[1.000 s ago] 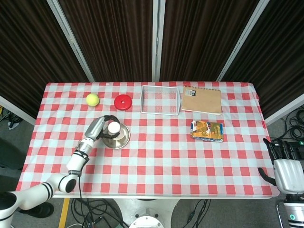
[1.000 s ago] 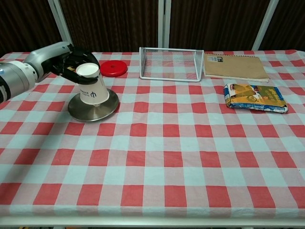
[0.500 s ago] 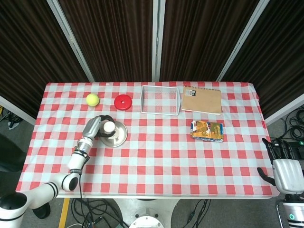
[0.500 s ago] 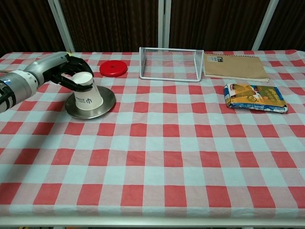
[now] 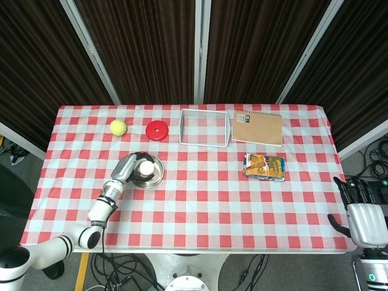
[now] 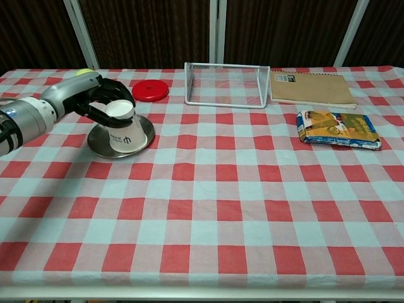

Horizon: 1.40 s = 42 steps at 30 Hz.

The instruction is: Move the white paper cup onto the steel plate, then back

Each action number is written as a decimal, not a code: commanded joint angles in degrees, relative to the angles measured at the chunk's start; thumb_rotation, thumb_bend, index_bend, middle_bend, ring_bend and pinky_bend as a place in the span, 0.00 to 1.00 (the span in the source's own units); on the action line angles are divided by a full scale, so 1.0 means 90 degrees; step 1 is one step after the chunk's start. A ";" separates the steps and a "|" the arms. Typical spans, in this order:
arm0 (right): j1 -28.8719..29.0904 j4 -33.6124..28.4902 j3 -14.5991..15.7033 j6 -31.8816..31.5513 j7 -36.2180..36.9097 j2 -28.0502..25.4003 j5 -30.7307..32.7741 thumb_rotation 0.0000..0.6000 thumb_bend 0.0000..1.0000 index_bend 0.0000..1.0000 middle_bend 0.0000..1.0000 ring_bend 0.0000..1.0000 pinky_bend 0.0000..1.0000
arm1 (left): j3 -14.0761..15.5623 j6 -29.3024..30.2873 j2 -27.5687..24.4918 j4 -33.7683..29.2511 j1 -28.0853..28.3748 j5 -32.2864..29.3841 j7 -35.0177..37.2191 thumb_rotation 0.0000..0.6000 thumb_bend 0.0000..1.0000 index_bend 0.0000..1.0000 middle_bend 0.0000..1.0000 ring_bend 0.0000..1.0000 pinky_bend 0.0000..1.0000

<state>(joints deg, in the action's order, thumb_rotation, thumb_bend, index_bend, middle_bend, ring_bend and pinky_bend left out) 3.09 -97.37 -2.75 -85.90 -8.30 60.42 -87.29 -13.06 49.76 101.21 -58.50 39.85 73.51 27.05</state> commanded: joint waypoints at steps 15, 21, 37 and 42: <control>0.0021 -0.0043 0.0004 0.0024 -0.0060 0.0010 -0.0031 1.00 0.16 0.03 0.18 0.00 0.01 | -0.0024 -0.0021 -0.0107 -0.0143 -0.0168 -0.0084 0.0305 1.00 0.34 0.47 0.46 0.27 0.21; 0.0014 -0.0069 -0.0017 0.0007 -0.0087 -0.0010 0.0004 1.00 0.16 0.03 0.18 0.00 0.01 | 0.0008 -0.0012 -0.0075 -0.0112 -0.0094 -0.0027 0.0098 1.00 0.34 0.47 0.46 0.27 0.21; 0.0053 -0.0047 -0.0030 0.0085 -0.0113 0.0011 0.0059 1.00 0.16 0.03 0.18 0.00 0.01 | 0.0033 0.0099 -0.0026 -0.0174 -0.0146 -0.0037 -0.0073 1.00 0.34 0.47 0.46 0.27 0.21; 0.0044 -0.0061 -0.0046 0.0072 -0.0116 -0.0006 0.0097 1.00 0.16 0.03 0.18 0.00 0.01 | -0.0036 0.0102 0.0098 0.0126 -0.0061 -0.0140 -0.0392 1.00 0.34 0.47 0.46 0.27 0.20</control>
<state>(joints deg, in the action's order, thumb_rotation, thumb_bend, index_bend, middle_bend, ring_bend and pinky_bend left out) 3.49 -97.92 -3.16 -85.25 -9.35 60.37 -86.41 -12.88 50.60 101.44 -58.98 38.96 73.02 24.72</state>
